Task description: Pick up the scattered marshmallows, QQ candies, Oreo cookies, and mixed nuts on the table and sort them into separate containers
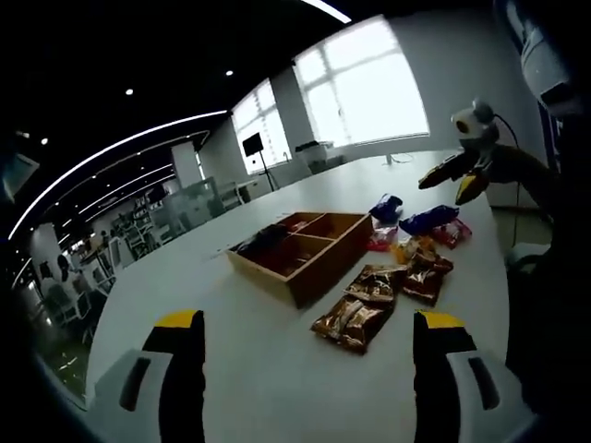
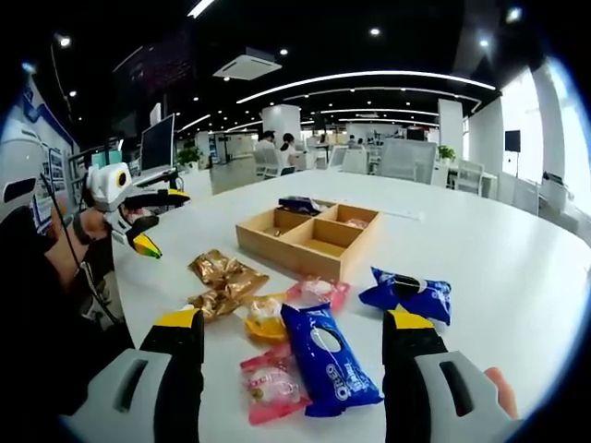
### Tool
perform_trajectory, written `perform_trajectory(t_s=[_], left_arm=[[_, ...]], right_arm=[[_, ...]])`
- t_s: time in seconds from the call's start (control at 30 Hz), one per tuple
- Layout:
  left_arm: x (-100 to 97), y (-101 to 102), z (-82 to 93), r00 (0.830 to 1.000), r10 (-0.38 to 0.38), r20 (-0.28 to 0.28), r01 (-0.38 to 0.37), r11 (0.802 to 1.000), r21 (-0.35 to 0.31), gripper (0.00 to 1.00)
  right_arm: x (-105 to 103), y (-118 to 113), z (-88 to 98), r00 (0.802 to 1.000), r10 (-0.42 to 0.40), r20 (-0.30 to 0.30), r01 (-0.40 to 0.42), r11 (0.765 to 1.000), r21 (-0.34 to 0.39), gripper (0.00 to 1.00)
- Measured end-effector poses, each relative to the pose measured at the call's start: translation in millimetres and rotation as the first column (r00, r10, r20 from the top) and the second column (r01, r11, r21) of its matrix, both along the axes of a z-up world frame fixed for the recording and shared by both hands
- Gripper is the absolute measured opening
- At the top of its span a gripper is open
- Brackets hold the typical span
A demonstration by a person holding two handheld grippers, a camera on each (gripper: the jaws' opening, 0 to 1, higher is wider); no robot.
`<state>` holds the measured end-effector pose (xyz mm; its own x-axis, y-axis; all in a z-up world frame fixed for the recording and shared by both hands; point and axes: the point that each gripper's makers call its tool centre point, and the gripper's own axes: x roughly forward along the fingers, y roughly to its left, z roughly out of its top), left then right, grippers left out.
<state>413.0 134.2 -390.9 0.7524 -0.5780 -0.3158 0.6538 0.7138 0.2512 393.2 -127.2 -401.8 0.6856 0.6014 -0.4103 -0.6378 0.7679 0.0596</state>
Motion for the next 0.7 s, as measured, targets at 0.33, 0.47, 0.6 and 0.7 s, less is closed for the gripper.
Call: perform_trajectory(t_s=[0.33,0.47,0.6,0.7], left_arm=[[-1.3,0.5,-2.3,1.0,0.008,-0.021,-0.008,1.0,-0.004,0.97],[-1.5,-1.6,-2.7,1.0,0.006,-0.017,-0.006,1.0,0.003,0.96],[-1.8,-2.5,-2.0,1.0,0.011,-0.03,-0.011,1.0,-0.014,0.95],[-1.4,-0.3,-4.7,0.999,0.021,-0.038,-0.021,1.0,-0.001,0.94]], right_arm=[[-1.1,-0.8,-2.9,1.0,-0.002,-0.005,0.002,1.0,0.002,0.74],[-1.2,-1.7,-2.3,1.0,-0.004,-0.004,0.004,1.0,0.003,0.74],[-1.2,-2.2,-1.9,1.0,-0.005,-0.003,0.005,1.0,0.004,0.74],[-1.7,-2.1,-1.3,1.0,-0.004,-0.001,0.004,1.0,0.006,0.74]])
